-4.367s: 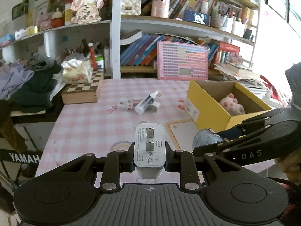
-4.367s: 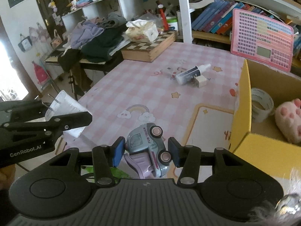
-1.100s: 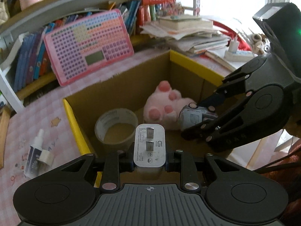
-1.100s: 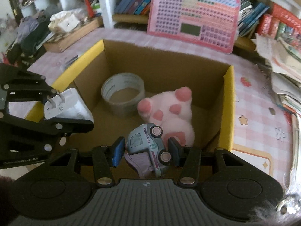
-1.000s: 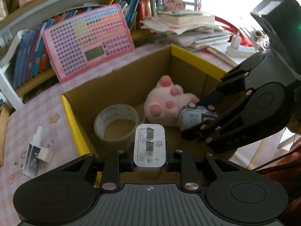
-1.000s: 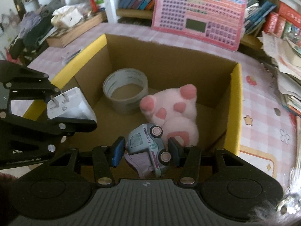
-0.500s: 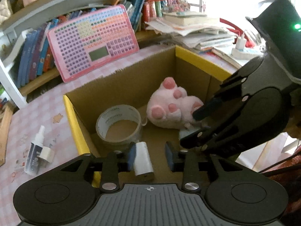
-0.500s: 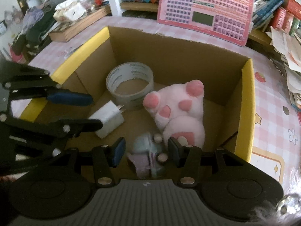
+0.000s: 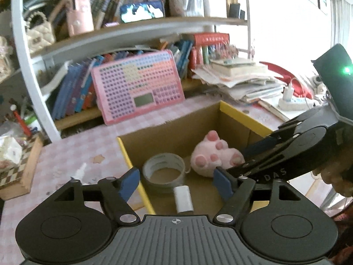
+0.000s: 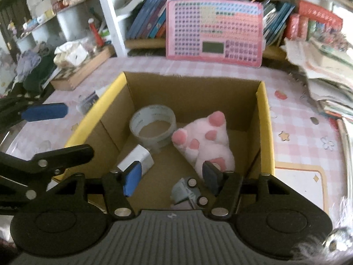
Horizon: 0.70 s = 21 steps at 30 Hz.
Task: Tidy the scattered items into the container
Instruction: 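Lower the charger plug and toy car into the box and open both tools, then withdraw both tools from the box back over the table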
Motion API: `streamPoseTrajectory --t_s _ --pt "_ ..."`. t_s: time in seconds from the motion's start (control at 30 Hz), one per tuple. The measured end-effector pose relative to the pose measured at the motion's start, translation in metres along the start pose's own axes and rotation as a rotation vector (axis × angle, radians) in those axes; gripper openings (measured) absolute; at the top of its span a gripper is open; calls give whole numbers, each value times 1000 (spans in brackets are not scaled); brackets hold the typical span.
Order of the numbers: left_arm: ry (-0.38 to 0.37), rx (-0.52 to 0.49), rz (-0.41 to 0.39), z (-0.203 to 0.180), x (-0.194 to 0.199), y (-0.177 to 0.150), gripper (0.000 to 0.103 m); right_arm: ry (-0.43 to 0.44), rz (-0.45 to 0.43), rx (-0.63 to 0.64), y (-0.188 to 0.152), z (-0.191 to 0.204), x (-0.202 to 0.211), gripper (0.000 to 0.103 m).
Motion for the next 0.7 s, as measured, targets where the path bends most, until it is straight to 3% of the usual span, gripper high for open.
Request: streamPoseTrajectory --t_s 0.3,0.5,0.7 --pt "13 20 -26 17 45 -16 85 -150 -148 -55 -4 19 44 59" --pt "21 44 -28 33 77 -28 85 -231 -173 -86 -19 33 71 59" --pt "0 47 -23 41 102 -42 86 -258 -163 -96 -41 59 89 60"
Point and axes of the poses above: each gripper's, at about its wrist camera, not at the fingertips, and x roughly against the way its jaws point, z to its left, y to its top, the point moved 6 cm from there along -x, roughly the way its jaws point, and after that the axes turned 13 degrees about -z, right-handed, at the moved point
